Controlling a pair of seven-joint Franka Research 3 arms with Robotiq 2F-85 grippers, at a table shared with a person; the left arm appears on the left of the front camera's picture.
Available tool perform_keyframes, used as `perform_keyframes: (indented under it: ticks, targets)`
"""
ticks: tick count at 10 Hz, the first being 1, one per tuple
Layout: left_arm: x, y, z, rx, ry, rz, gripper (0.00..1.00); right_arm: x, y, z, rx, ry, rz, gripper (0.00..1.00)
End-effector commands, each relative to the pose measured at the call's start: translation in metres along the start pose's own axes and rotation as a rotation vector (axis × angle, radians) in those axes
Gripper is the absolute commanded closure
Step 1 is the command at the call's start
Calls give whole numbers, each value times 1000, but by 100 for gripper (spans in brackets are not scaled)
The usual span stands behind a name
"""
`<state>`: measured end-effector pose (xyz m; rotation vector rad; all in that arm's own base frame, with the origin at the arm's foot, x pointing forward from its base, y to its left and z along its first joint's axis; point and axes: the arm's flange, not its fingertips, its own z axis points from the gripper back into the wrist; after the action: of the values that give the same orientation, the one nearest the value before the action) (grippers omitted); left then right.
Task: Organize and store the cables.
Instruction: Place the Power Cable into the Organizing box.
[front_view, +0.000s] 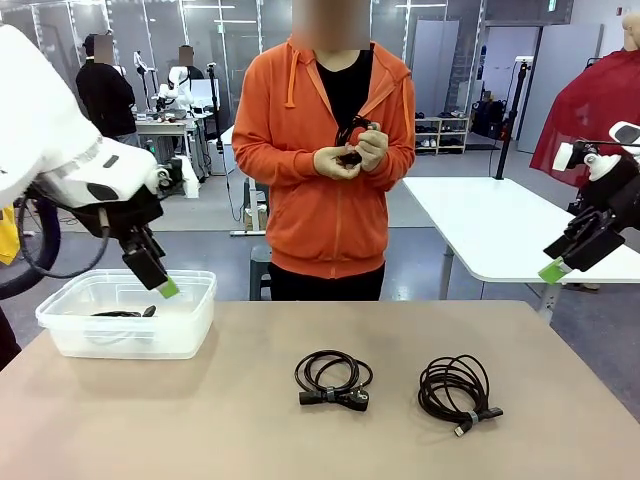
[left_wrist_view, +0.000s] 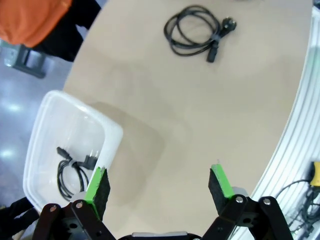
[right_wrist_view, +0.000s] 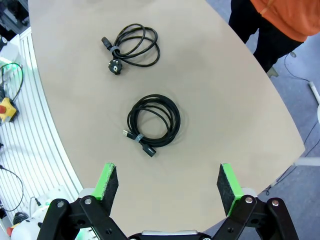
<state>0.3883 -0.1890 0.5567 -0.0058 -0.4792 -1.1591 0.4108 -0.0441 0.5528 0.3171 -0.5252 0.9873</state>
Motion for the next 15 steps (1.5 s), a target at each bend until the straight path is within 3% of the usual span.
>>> perform_keyframes:
  ticks: [1,3,6,10,15]
  targets:
    - [25,-3,-21,-39,0,-46,0,0,0,0,2,-1,1,0]
    - [40,-11,-43,-47,-21,-97,0,0,0,0,2,-1,1,0]
    - [68,-27,-92,-84,49,-192,0,0,0,0,2,-1,1,0]
    - [96,-50,-146,-126,5,-277,0,0,0,0,2,-1,1,0]
    - [128,-57,-188,-160,56,-357,0,0,0,0,2,-1,1,0]
